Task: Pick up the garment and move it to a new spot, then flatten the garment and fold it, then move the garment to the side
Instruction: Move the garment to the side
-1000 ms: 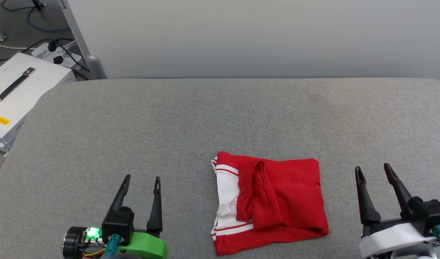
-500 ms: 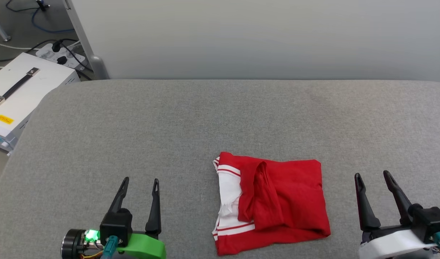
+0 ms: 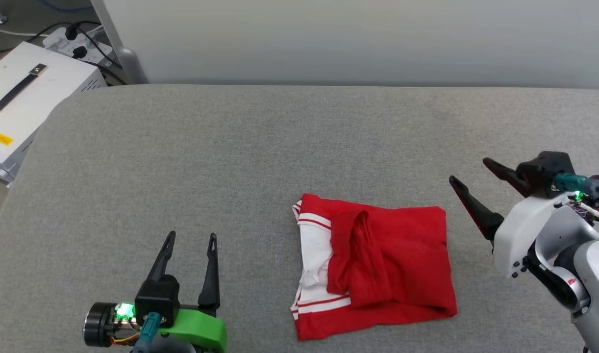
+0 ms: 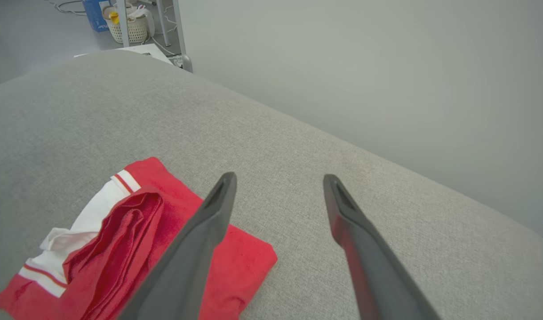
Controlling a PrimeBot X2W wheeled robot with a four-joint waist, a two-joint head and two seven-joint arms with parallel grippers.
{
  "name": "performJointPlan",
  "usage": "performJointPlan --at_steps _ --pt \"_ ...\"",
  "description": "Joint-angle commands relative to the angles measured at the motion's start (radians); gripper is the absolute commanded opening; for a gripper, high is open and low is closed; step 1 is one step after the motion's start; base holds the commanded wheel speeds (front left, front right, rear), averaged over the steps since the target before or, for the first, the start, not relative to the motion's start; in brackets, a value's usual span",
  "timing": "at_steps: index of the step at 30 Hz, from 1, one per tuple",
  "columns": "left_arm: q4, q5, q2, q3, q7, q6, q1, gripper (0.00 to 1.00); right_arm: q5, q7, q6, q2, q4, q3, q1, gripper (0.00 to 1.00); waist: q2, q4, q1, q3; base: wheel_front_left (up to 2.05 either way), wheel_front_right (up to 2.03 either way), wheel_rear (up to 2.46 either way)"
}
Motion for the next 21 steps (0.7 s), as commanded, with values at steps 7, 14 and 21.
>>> performJointPlan --at_steps 7,14,21 --pt "-0.005 0.000 -0.009 -0.001 -0.006 -0.006 -0.047 1.00 0.303 0.395 -0.001 -0.107 0.078 0.106 -0.061 1.00 0.0066 0.022 0.0000 0.063 0.00 0.00 0.00" --pt "-0.007 0.006 -0.017 -0.018 -0.006 -0.013 -0.095 1.00 0.466 0.538 -0.001 -0.087 0.158 0.095 -0.076 1.00 0.0066 0.063 0.0000 0.131 0.00 0.00 0.00" --pt "-0.005 0.007 -0.024 -0.029 -0.006 -0.013 -0.143 1.00 0.484 0.532 -0.001 -0.029 0.233 0.114 -0.111 1.00 0.0066 0.104 0.0000 0.204 0.00 0.00 0.00"
